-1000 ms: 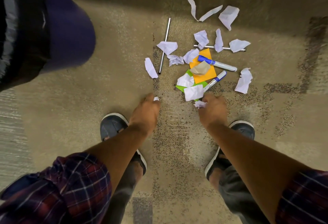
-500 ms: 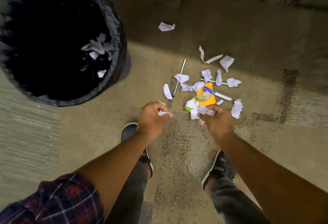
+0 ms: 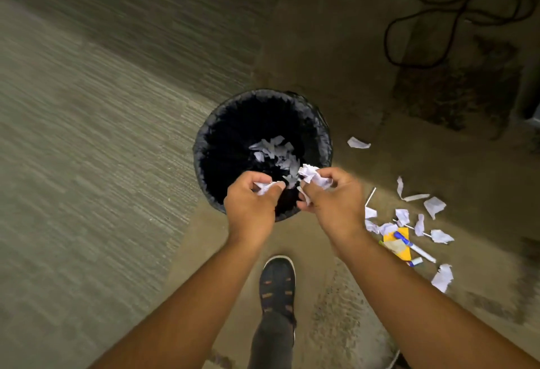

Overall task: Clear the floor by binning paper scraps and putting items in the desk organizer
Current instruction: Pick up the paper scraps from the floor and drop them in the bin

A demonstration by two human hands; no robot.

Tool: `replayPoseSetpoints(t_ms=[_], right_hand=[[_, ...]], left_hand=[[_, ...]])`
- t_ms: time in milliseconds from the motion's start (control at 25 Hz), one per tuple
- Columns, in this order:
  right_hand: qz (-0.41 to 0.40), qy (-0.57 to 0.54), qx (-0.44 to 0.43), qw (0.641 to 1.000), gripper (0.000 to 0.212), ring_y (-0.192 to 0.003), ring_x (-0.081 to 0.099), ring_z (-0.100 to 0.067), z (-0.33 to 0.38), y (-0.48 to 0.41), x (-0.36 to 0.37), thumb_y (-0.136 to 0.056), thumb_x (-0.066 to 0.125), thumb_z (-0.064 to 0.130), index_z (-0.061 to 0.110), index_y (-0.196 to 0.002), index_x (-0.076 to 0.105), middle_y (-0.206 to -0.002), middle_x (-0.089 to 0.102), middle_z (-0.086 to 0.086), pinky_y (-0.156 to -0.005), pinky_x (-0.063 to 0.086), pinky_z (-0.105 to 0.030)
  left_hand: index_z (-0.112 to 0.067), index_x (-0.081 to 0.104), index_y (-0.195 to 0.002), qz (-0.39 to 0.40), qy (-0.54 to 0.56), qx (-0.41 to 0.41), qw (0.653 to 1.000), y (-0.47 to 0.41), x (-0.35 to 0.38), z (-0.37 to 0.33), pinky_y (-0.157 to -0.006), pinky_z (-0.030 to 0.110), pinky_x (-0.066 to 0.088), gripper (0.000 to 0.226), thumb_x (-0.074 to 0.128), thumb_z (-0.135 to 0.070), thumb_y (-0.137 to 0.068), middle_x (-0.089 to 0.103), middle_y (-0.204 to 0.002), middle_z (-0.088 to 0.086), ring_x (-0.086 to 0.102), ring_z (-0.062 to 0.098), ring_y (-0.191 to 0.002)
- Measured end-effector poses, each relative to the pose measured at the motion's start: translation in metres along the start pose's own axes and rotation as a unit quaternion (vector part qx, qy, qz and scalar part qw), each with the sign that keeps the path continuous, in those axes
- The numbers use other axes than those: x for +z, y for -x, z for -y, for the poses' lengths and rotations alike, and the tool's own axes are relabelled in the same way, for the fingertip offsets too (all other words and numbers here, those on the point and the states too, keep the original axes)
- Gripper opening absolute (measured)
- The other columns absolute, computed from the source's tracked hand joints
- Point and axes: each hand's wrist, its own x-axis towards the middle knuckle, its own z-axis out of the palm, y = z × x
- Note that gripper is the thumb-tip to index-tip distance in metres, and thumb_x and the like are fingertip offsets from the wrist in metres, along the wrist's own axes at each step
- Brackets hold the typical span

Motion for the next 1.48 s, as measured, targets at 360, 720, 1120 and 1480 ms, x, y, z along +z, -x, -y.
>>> replayPoseSetpoints(t_ms=[360, 720, 1120, 1480], right_hand=[[-0.003, 0.101, 0.005, 0.995, 0.038, -0.088, 0.07, -0.01, -0.002, 0.002, 0.019, -0.086, 0.081, 0.022, 0.026, -0.12, 0.063, -0.124, 0.065, 0.0, -0.083, 0.065, -0.047], [0.0, 0.255, -0.134, 0.958, 0.052, -0.094, 0.065, -0.022, -0.059, 0.012, -0.081, -0.083, 0.075, 0.016, 0.017, -0.132, 0.058, -0.125, 0.058, -0.002, -0.093, 0.055, -0.044], [-0.061, 0.403, -0.013, 0.913, 0.05, -0.118, 0.056, -0.036, -0.213, -0.041, -0.323, -0.084, 0.075, 0.008, 0.007, -0.132, 0.059, -0.128, 0.059, -0.019, -0.101, 0.042, -0.036], [-0.092, 0.414, 0.156, 0.892, 0.058, -0.123, 0.056, -0.041, -0.329, -0.118, -0.398, -0.088, 0.077, 0.031, 0.007, -0.132, 0.05, -0.134, 0.058, -0.021, -0.101, 0.047, -0.043]], left_hand=[[-0.029, 0.071, -0.114, -0.01, 0.046, -0.078, 0.996, -0.024, -0.032, -0.001, -0.097, 0.05, 0.061, 0.021, 0.071, -0.032, -0.094, 0.071, -0.113, -0.008, 0.07, 0.011, -0.105], [-0.035, 0.066, -0.114, 0.065, -0.015, 0.138, 0.988, 0.056, 0.041, 0.013, -0.068, 0.012, 0.052, 0.026, 0.07, -0.026, -0.09, 0.067, -0.102, -0.005, 0.064, 0.004, -0.077], [-0.016, 0.068, -0.117, 0.137, -0.22, 0.112, 0.959, 0.09, 0.225, 0.151, -0.107, 0.037, 0.05, 0.04, 0.074, -0.004, -0.079, 0.06, -0.123, 0.01, 0.064, 0.028, -0.11], [-0.006, 0.057, -0.125, 0.032, -0.38, 0.021, 0.924, 0.002, 0.293, 0.243, -0.104, 0.039, 0.042, 0.047, 0.077, -0.027, -0.088, 0.064, -0.127, 0.021, 0.058, 0.037, -0.122]])
